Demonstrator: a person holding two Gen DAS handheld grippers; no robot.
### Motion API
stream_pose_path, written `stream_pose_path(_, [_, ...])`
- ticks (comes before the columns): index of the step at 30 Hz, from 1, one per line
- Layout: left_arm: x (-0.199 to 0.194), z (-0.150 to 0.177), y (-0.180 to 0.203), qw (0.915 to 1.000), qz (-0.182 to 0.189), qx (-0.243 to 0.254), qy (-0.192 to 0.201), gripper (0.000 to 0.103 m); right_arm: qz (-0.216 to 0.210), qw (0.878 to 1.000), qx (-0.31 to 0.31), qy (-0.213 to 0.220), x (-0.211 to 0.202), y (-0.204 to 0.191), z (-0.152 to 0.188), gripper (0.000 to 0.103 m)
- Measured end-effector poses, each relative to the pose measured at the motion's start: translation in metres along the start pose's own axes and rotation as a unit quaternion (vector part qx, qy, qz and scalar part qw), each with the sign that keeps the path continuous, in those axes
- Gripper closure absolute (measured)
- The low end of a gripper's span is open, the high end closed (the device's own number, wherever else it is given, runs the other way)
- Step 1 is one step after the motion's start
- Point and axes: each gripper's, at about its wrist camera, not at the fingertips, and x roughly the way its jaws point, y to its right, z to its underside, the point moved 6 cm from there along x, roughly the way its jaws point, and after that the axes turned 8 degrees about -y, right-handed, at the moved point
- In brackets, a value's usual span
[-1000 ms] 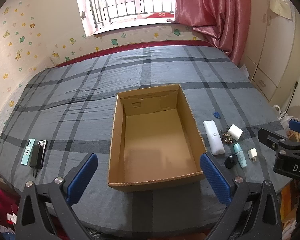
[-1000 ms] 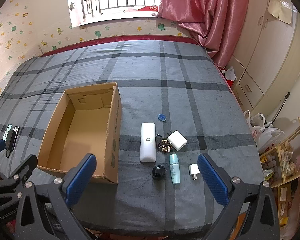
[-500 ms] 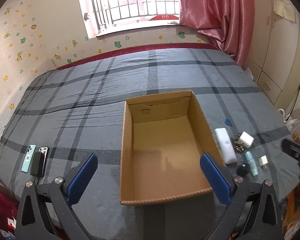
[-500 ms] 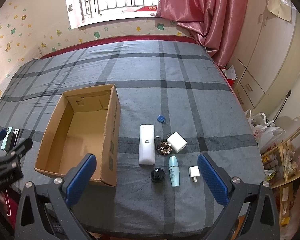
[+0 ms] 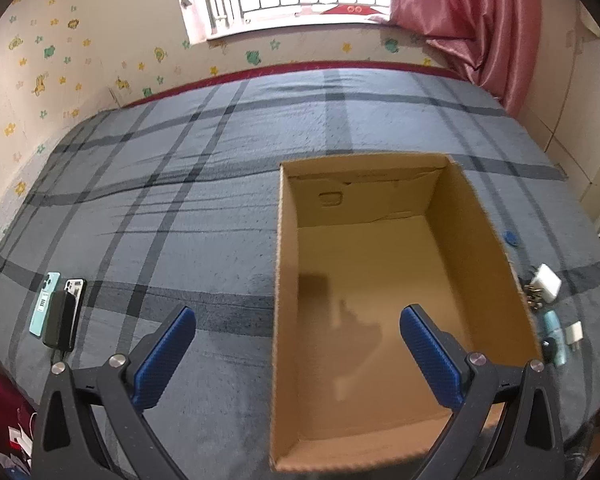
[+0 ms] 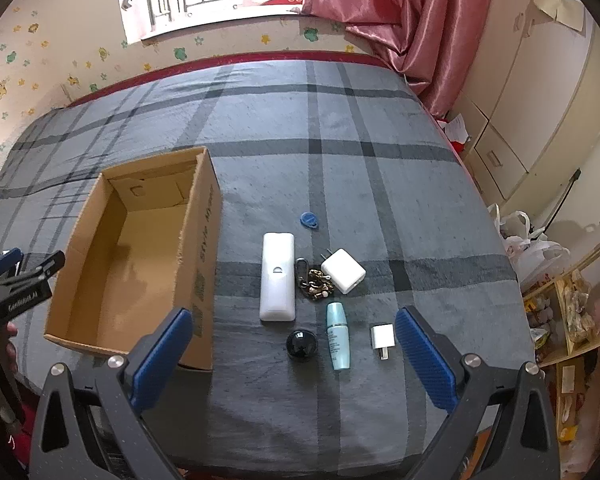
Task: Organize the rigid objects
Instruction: 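Grasp the cardboard box side wall with the left gripper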
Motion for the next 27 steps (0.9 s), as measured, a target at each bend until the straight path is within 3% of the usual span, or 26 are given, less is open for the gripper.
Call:
stream_pose_path(10, [0.06,-0.003,-0.013,0.9992,0.011,0.002,-0.039,0.0,0.011,1.0,0.006,-0.026,0.03,0.009,0.001,0.0])
stream_pose_path(15, [0.07,-0.001,-0.012,0.9986,0.019,0.0,-0.05,0.0,0.017,0.999,0.009,-0.036,0.04,0.011,0.001,0.0])
stream_pose_path(17, [0.072,-0.001,-0.011,0.9982,0.029,0.001,-0.052,0.006,0.018,0.999,0.009,-0.038,0.044,0.012,0.001,0.0])
stream_pose_path(20, [0.077,-0.002,-0.01,0.9979,0.022,0.0,-0.06,0.033,0.018,0.999,0.01,-0.044,0.047,0.011,0.001,0.0])
stream_pose_path(22, [0.083,0.0,-0.008,0.9968,0.033,0.004,-0.073,0.065,0.018,0.999,0.009,-0.045,0.048,0.011,0.0,0.0])
stream_pose_path(24, [0.088,0.002,-0.008,0.9958,0.038,0.005,-0.084,0.085,0.02,0.999,0.01,-0.043,0.047,0.011,-0.001,0.0])
stream_pose_path(27, [0.091,0.004,-0.007,0.9964,0.033,0.012,-0.077,0.089,0.021,0.999,0.009,-0.045,0.048,0.011,0.0,0.0])
